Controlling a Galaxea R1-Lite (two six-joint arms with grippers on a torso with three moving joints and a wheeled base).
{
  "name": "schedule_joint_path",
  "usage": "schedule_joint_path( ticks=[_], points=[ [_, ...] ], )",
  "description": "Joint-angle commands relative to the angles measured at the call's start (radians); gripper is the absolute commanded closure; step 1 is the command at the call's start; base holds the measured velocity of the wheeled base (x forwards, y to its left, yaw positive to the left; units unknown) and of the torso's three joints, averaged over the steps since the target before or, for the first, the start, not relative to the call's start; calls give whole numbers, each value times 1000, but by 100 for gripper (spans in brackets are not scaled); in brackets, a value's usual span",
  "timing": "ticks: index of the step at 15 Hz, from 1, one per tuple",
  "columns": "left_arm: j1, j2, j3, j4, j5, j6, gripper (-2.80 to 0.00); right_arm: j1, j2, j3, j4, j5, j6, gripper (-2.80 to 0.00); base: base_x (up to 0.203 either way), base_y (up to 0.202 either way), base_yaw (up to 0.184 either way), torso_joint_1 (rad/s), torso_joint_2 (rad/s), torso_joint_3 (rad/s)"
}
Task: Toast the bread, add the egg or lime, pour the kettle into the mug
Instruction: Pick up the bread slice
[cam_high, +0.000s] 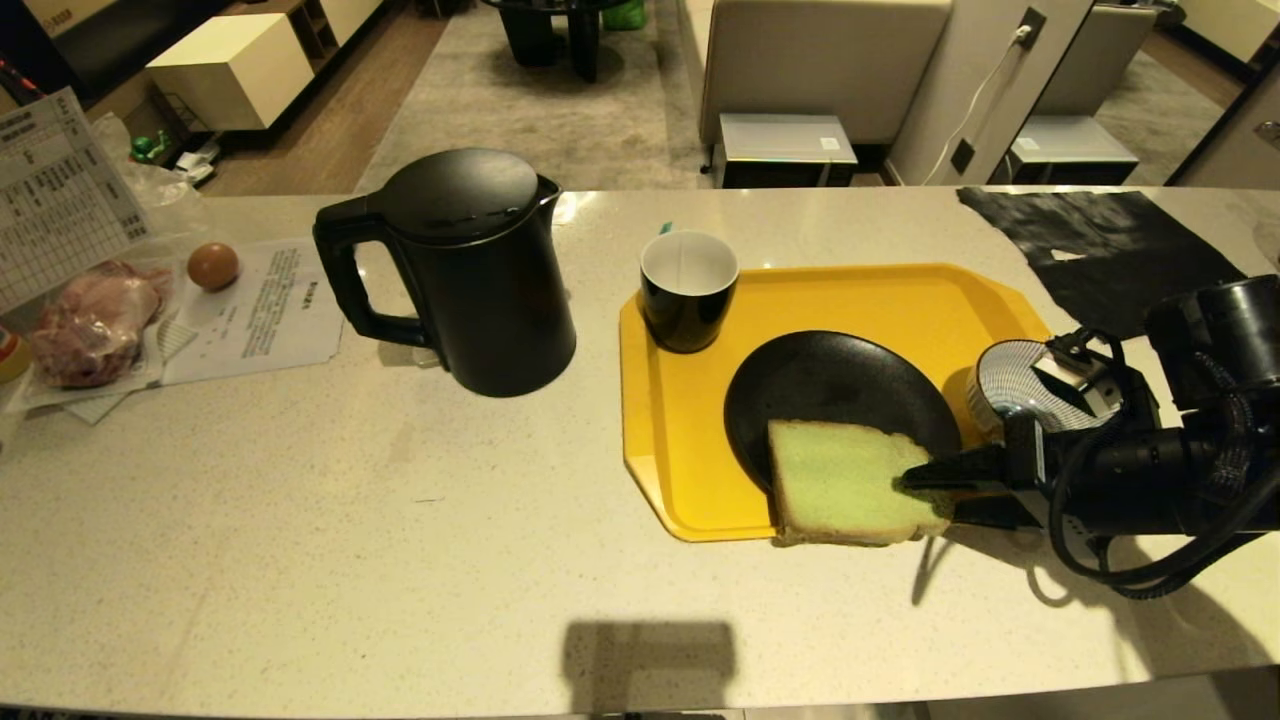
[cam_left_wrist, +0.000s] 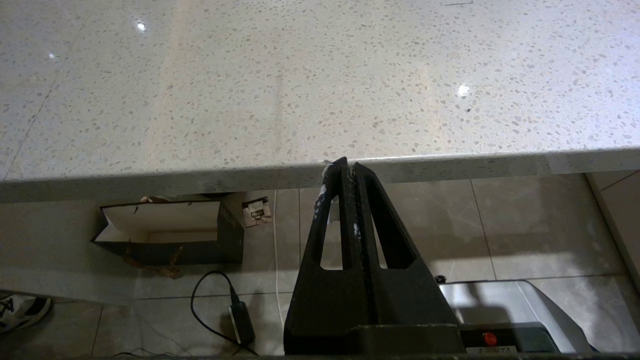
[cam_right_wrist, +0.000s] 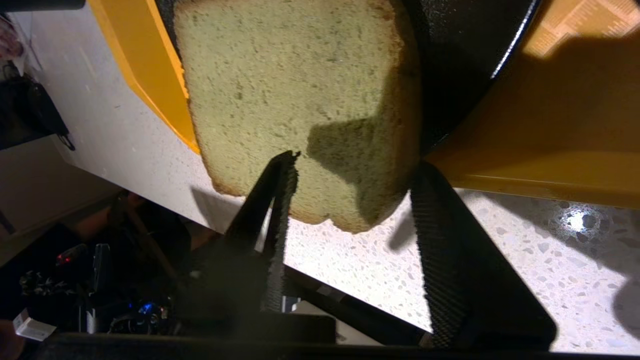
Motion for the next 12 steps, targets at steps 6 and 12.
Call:
schedule_joint_path(
  ticks=[6,12],
  points=[
    [0,1,0,0,0,0,0,1,7,-8,8,1,6,0,0,0,0,0,0,0],
    [0,1,0,0,0,0,0,-1,-88,-121,179,-1,2,0,0,0,0,0,0,0]
  ],
)
